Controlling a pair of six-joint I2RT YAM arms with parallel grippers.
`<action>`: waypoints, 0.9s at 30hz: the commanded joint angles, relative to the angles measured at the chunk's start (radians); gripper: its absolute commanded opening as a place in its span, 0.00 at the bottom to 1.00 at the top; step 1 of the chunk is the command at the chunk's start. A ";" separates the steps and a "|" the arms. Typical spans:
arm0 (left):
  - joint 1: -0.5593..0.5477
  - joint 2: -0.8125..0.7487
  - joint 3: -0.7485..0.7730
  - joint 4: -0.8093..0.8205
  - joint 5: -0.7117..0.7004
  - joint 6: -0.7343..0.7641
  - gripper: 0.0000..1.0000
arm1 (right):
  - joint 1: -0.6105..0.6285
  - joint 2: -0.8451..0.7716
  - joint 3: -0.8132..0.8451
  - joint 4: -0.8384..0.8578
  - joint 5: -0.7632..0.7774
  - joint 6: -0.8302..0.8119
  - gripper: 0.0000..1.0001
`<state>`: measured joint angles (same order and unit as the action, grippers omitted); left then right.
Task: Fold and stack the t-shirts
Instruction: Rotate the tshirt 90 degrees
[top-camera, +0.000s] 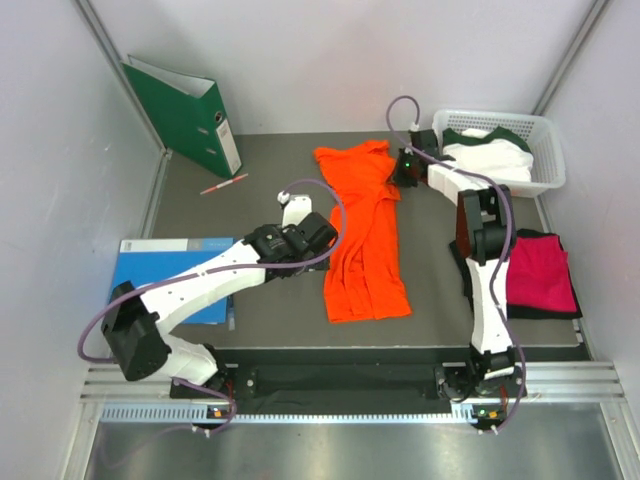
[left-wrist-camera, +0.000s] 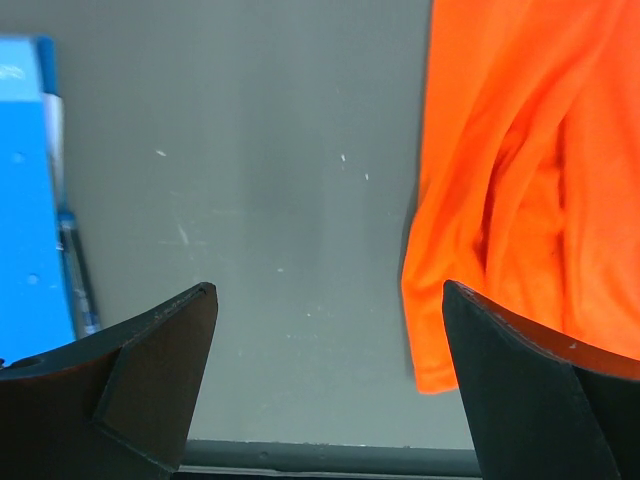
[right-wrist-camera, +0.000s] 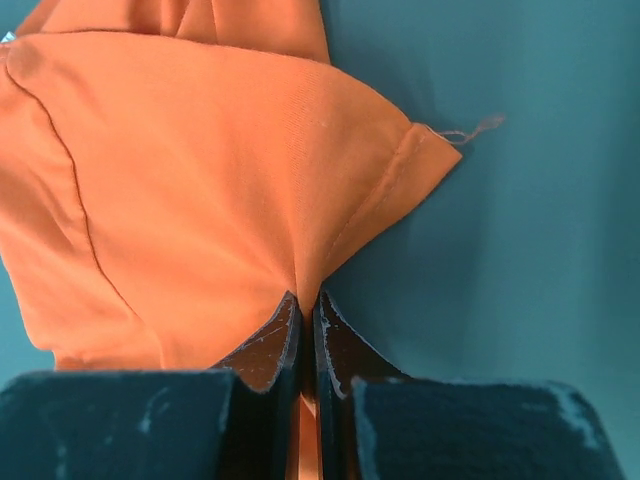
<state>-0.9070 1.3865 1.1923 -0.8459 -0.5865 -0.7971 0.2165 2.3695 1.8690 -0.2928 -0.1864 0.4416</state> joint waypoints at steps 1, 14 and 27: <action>0.007 0.051 -0.029 0.082 0.086 0.016 0.98 | -0.045 -0.046 -0.064 0.004 0.056 0.006 0.01; 0.007 0.109 -0.197 0.318 0.352 -0.054 0.95 | 0.003 -0.416 -0.408 0.133 -0.008 -0.047 1.00; 0.016 0.147 -0.247 0.337 0.286 -0.076 0.97 | 0.262 -0.828 -0.968 0.183 -0.058 0.009 1.00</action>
<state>-0.9028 1.5169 0.9215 -0.5224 -0.2531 -0.8658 0.3851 1.6402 0.9764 -0.1272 -0.2726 0.4324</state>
